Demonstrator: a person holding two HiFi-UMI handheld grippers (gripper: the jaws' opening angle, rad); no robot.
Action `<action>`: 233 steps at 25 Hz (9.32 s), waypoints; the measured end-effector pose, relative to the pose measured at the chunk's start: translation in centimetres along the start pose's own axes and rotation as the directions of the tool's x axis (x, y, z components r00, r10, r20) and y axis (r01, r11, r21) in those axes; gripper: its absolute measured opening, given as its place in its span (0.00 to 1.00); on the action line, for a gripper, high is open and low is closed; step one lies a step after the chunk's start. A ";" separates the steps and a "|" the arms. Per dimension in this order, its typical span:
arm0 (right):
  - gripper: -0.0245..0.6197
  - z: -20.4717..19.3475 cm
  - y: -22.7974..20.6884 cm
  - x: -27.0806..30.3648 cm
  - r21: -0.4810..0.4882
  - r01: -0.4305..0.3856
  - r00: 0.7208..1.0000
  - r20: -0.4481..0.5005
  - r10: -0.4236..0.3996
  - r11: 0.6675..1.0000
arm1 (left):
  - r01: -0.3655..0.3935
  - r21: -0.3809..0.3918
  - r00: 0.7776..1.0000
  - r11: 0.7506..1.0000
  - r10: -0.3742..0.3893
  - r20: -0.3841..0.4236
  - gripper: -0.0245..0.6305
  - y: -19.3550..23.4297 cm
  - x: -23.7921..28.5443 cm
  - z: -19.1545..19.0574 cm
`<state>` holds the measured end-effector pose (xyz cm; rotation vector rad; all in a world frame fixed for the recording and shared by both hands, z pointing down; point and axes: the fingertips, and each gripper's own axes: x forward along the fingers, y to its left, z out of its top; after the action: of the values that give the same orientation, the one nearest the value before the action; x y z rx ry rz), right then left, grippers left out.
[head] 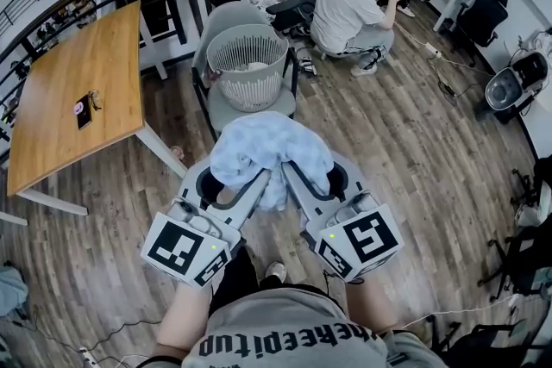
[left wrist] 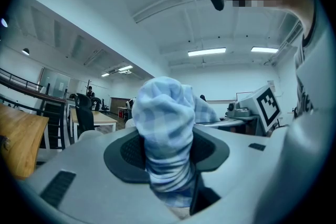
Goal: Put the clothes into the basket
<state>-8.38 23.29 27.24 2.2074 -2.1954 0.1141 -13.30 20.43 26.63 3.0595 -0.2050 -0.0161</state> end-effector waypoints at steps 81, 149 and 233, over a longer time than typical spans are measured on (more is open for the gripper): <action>0.27 2.2 -10.5 25.1 -0.003 0.091 0.995 -0.031 -0.091 0.996 | 0.066 -0.040 0.998 0.997 -0.065 0.010 0.34 23.8 14.1 1.6; 0.27 1.7 -27.2 36.4 0.050 0.017 0.999 -0.050 -0.015 0.999 | -0.023 -0.061 0.999 0.998 0.020 -0.044 0.34 32.4 31.8 0.3; 0.27 -2.5 -32.2 51.6 0.052 -0.504 0.841 -0.199 0.503 0.862 | -0.558 -0.183 0.829 0.809 0.551 -0.090 0.34 43.8 37.4 -4.3</action>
<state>23.91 -27.80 34.40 1.4718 -2.5789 0.3320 18.03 -27.54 34.04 2.6734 -1.0207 0.0442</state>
